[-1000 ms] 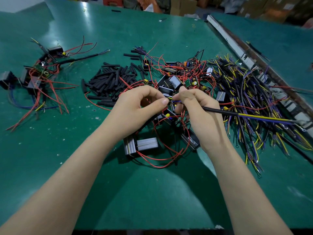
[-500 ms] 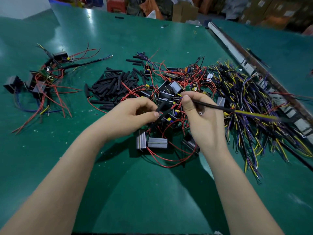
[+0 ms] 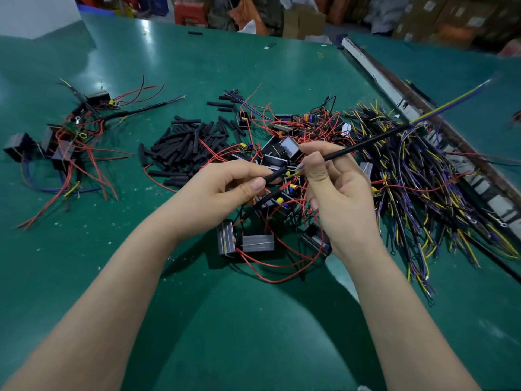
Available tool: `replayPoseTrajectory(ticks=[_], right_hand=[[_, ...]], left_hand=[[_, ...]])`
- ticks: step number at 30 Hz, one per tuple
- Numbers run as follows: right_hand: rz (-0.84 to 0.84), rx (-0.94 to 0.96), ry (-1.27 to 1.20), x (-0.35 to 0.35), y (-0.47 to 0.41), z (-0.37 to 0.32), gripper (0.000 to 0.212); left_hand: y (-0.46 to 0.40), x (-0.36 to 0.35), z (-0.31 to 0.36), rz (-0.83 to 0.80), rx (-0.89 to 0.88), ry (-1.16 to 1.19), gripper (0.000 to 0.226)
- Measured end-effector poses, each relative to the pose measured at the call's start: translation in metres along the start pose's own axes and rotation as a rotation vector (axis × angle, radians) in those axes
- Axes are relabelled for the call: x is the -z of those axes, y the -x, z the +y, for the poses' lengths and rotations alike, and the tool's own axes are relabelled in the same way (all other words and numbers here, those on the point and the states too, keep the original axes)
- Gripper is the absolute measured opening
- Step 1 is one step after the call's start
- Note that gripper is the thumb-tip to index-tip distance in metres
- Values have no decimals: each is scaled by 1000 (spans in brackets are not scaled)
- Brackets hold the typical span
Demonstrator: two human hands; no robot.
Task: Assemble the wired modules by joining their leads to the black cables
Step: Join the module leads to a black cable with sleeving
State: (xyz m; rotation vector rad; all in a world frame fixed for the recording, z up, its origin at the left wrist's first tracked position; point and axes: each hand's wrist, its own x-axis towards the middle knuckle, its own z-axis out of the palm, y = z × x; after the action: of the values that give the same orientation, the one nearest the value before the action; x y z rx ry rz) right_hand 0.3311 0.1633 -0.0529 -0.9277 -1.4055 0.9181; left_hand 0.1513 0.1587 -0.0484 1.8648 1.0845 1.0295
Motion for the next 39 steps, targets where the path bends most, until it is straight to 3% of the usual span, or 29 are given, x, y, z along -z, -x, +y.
replayPoseTrajectory(ticks=[3, 11, 17, 21, 25, 31, 39], right_hand=[[-37, -12, -51, 2, 0, -1, 14], [-40, 194, 239, 0, 2, 6, 15], [-33, 156, 262, -2, 2, 6, 12], [-8, 57, 164, -2, 1, 3, 7], [98, -76, 33, -1, -3, 2, 14], [9, 41, 171, -1, -1, 4, 8], [3, 0, 90, -2, 1, -1, 10]], left_hand=[[0, 0, 0, -7, 6, 9, 22], [-1, 2, -5, -21, -39, -134, 16], [-3, -3, -7, 51, -20, -154, 13], [-4, -12, -6, 111, 17, -91, 9], [-5, -11, -8, 138, 71, 2, 13], [-5, -15, -6, 154, 81, 22, 10], [-5, -14, -3, 209, 28, -23, 14]])
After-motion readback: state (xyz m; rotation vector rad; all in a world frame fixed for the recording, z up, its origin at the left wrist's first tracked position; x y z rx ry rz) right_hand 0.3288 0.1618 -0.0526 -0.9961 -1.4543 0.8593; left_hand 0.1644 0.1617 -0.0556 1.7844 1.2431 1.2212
